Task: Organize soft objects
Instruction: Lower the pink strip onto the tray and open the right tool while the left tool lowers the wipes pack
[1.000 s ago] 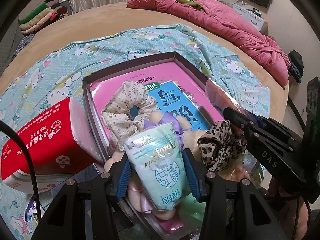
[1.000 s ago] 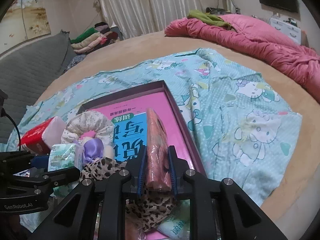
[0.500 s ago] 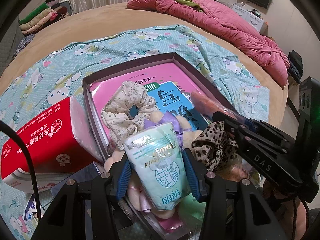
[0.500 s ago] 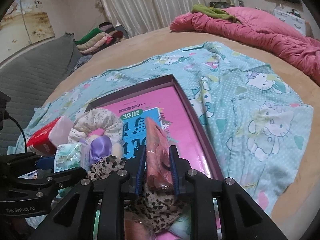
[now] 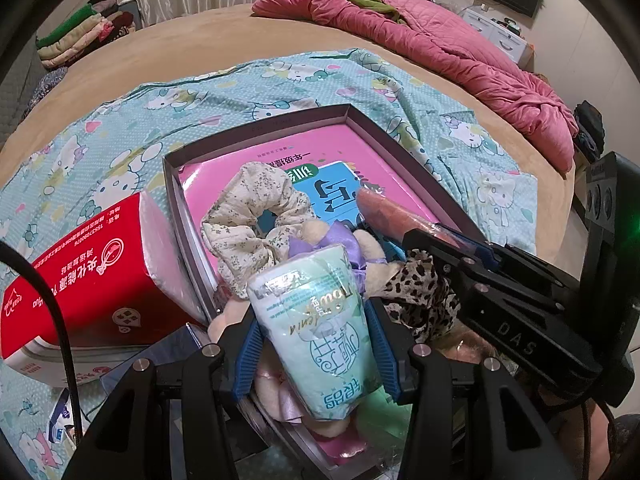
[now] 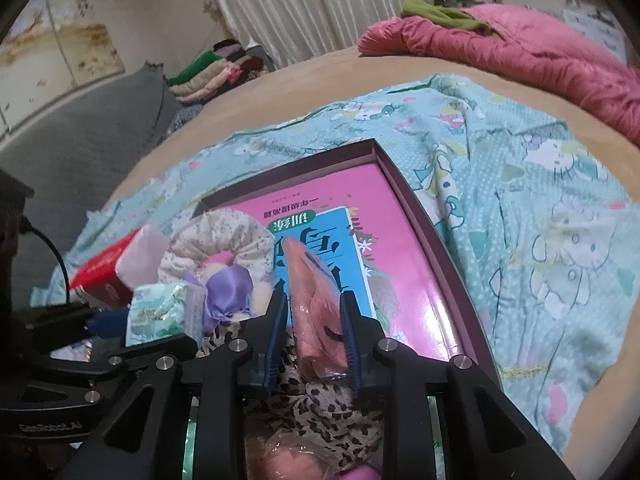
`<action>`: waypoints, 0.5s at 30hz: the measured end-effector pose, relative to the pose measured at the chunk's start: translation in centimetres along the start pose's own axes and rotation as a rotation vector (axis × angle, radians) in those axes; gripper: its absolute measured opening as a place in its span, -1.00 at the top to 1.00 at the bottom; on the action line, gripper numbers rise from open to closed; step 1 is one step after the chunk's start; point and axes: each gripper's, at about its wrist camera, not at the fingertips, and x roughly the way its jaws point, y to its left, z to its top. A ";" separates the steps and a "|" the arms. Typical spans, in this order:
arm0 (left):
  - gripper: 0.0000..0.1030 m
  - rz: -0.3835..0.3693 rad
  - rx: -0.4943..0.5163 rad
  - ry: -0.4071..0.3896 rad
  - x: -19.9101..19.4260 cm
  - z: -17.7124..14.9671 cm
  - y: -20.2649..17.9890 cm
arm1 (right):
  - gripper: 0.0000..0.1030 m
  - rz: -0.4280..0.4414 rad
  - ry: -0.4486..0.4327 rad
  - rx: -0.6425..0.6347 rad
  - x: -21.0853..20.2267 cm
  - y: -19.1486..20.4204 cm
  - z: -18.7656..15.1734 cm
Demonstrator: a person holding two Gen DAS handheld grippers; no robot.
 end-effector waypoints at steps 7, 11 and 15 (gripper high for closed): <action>0.03 0.000 0.001 0.000 0.0 0.0 0.1 | 0.32 0.014 -0.007 0.020 -0.2 -0.2 0.1; 0.03 -0.001 0.002 -0.001 0.0 0.1 0.1 | 0.31 0.020 -0.019 0.026 -0.6 -0.1 0.1; 0.03 -0.002 0.005 -0.003 -0.1 0.0 -0.1 | 0.29 0.031 -0.029 0.036 -0.9 -0.2 0.2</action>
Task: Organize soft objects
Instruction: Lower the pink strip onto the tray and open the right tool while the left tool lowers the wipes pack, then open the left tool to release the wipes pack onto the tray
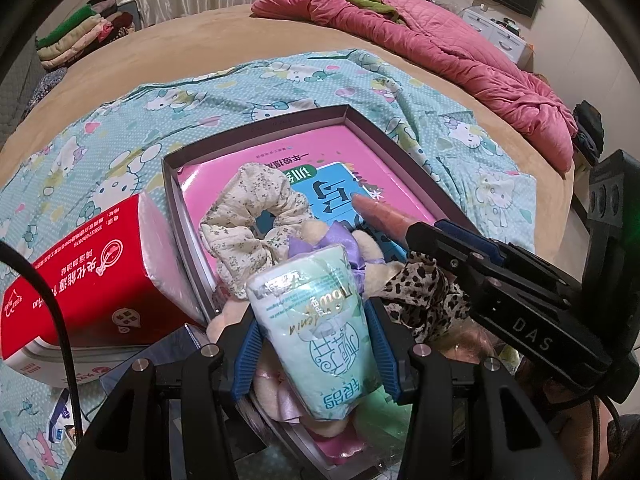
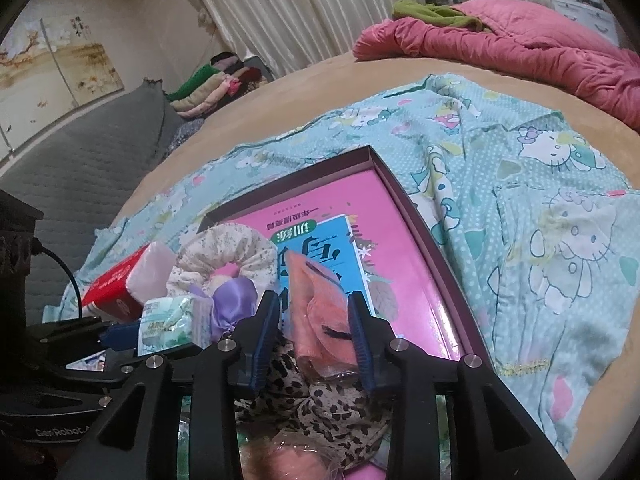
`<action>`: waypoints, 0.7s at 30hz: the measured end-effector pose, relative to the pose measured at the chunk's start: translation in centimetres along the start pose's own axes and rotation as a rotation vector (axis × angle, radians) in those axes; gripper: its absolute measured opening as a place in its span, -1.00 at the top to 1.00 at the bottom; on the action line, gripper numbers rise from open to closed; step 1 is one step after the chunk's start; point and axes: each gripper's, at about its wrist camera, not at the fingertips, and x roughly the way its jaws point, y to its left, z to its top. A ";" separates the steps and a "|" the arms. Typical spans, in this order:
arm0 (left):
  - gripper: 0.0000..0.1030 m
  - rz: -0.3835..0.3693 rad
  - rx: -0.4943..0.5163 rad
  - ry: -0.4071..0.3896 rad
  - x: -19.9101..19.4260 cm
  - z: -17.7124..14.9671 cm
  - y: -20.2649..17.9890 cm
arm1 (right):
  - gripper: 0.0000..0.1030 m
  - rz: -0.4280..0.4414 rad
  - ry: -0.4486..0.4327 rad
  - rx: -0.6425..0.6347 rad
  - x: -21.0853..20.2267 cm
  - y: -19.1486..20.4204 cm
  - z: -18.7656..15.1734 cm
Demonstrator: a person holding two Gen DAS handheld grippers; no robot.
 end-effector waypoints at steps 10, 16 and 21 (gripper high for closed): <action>0.01 -0.038 -0.020 -0.005 -0.3 0.0 0.1 | 0.13 -0.010 -0.012 -0.004 -0.5 0.3 -0.1; -0.02 -0.044 -0.025 -0.004 -0.3 0.0 0.2 | 0.08 -0.022 -0.024 -0.001 -0.8 0.1 -0.1; -0.11 -0.051 -0.044 -0.002 -0.3 -0.1 0.3 | 0.07 -0.022 -0.031 0.006 -1.0 -0.1 0.0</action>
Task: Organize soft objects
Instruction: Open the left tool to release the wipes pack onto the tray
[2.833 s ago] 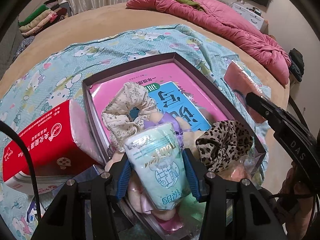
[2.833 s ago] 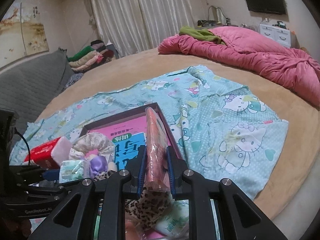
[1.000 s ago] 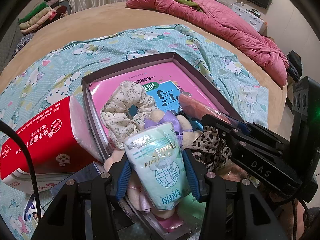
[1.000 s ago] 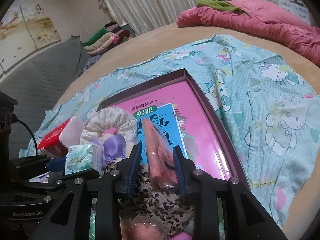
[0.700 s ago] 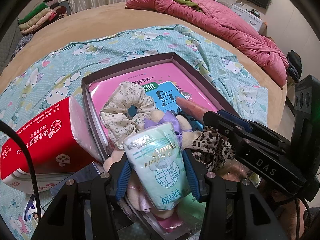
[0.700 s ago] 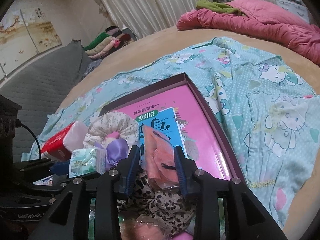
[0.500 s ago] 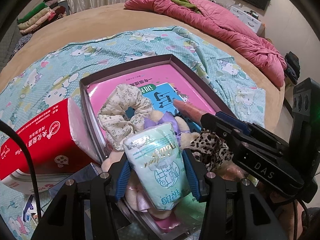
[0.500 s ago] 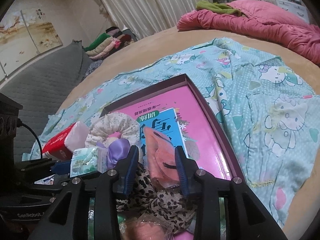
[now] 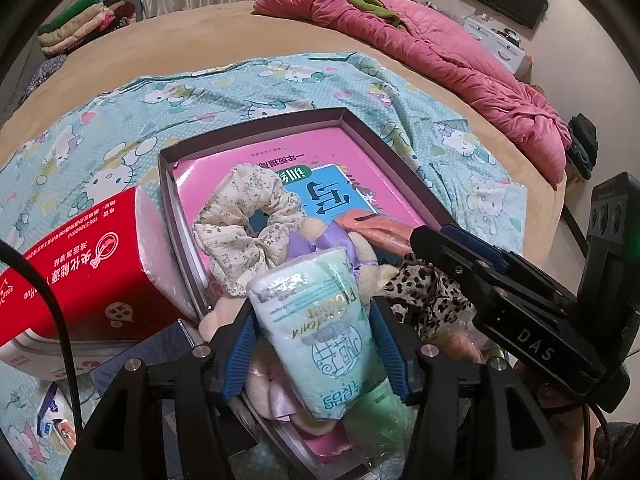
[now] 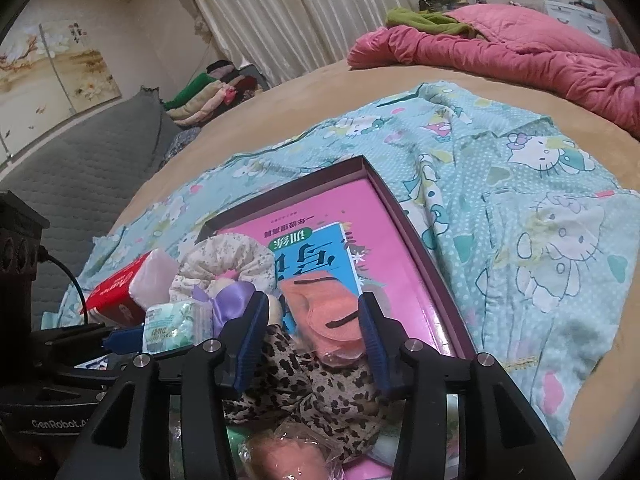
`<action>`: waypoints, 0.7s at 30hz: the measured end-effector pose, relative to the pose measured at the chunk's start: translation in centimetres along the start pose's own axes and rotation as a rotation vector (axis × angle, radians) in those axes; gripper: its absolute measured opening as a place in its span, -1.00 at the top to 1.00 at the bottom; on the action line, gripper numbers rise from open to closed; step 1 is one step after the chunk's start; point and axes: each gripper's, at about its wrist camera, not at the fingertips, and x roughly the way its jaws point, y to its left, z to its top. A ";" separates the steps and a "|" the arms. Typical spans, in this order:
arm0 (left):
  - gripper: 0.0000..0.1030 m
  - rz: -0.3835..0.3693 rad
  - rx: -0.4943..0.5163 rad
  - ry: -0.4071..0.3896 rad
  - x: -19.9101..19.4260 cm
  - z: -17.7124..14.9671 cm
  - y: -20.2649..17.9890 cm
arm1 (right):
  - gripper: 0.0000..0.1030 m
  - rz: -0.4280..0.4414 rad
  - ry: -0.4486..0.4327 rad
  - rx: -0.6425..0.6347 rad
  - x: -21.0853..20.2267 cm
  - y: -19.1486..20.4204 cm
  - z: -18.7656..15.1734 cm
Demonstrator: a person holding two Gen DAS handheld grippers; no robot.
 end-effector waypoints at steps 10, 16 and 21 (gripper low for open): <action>-0.30 0.020 0.022 -0.019 -0.7 0.0 -0.6 | 0.04 -0.003 -0.013 -0.001 -0.4 0.1 0.1; -0.36 0.032 0.018 -0.037 -1.5 0.1 -0.5 | -0.08 -0.016 -0.021 -0.002 -0.8 0.2 0.1; -0.43 0.043 0.016 -0.048 -2.2 -0.1 -0.3 | -0.14 -0.039 -0.025 -0.013 -1.2 0.5 0.0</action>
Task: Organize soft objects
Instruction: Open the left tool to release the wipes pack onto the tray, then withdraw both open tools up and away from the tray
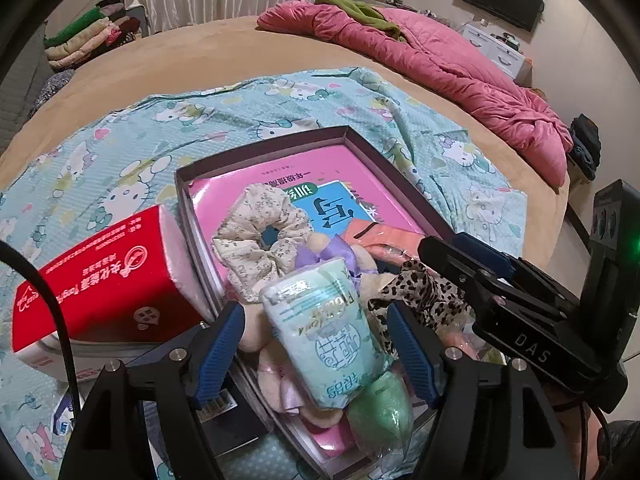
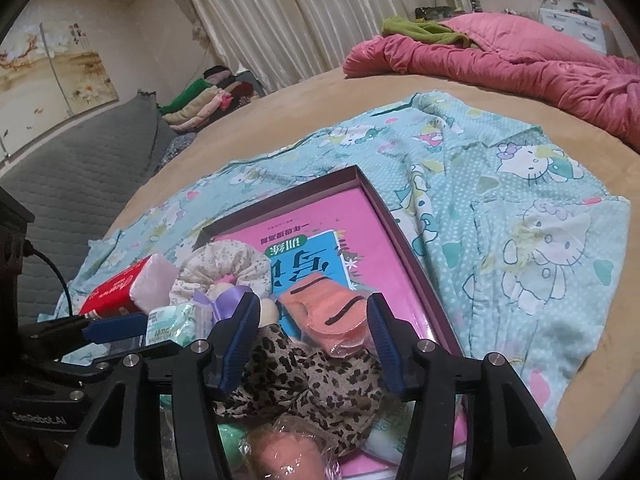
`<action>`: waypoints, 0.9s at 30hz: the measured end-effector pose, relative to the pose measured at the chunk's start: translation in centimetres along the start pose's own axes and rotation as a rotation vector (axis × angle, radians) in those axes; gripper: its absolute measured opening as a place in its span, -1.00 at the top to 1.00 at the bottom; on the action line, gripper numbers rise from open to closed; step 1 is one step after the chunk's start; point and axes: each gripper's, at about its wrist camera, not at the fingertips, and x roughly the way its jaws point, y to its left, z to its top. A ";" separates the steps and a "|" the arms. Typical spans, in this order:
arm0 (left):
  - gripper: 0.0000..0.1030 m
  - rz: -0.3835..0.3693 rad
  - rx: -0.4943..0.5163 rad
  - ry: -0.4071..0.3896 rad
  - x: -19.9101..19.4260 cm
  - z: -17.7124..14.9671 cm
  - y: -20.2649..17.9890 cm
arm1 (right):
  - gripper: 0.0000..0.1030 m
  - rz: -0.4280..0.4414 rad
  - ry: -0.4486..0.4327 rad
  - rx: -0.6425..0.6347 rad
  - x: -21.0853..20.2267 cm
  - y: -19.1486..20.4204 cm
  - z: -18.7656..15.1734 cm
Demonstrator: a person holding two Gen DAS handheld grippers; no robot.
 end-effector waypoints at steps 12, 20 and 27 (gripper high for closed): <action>-0.58 0.024 -0.030 -0.036 -1.9 -0.2 1.2 | -0.39 -0.063 -0.035 -0.023 -1.7 1.2 0.0; -0.61 0.025 -0.035 -0.058 -3.4 -0.4 1.6 | -0.45 -0.098 -0.072 -0.040 -3.5 2.8 0.2; -0.63 0.032 -0.046 -0.084 -5.1 -0.6 2.4 | -0.47 -0.127 -0.115 -0.060 -5.5 4.6 0.4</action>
